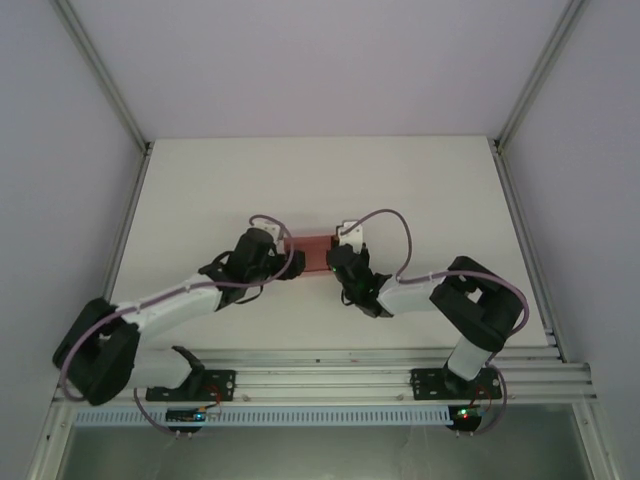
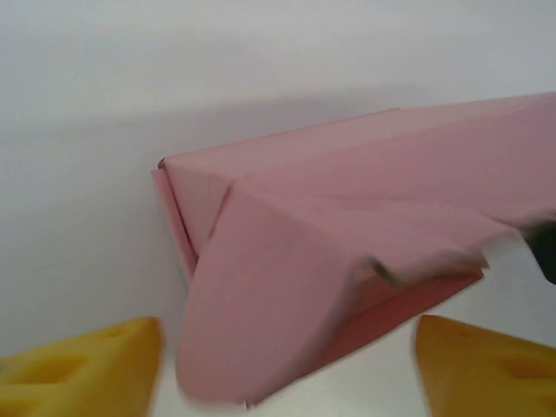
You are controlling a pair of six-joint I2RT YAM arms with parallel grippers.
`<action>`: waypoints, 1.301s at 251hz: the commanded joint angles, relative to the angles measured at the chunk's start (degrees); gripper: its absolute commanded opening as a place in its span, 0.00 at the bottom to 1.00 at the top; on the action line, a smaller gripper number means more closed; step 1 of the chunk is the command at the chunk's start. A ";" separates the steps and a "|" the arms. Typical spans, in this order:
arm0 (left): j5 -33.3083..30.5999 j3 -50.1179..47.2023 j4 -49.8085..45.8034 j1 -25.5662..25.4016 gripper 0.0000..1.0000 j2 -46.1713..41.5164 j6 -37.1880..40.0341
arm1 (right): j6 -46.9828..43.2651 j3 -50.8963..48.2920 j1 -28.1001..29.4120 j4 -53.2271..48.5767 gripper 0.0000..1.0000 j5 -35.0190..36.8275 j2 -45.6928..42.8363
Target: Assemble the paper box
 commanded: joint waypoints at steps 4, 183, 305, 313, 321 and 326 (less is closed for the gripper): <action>-0.13 0.30 -6.64 0.02 0.99 -7.05 -2.30 | -4.07 -1.21 0.49 2.39 0.19 0.38 -0.58; 18.36 10.80 -2.52 15.26 1.00 9.22 -14.92 | -6.82 -7.88 2.73 6.94 0.31 -7.04 -2.33; 26.77 7.72 7.16 16.10 0.66 21.47 -13.92 | 9.34 -5.96 2.68 -40.99 0.94 -13.55 -20.11; 27.05 7.59 7.60 16.18 0.65 21.89 -14.07 | 9.74 -5.94 2.55 -43.99 0.98 -15.02 -21.56; 27.59 7.55 8.26 16.27 0.62 22.39 -14.28 | 10.43 -5.98 2.60 -46.82 0.99 -16.15 -23.13; 27.91 7.44 8.78 16.28 0.62 22.66 -14.18 | 10.55 -6.09 2.51 -48.27 0.99 -17.16 -24.06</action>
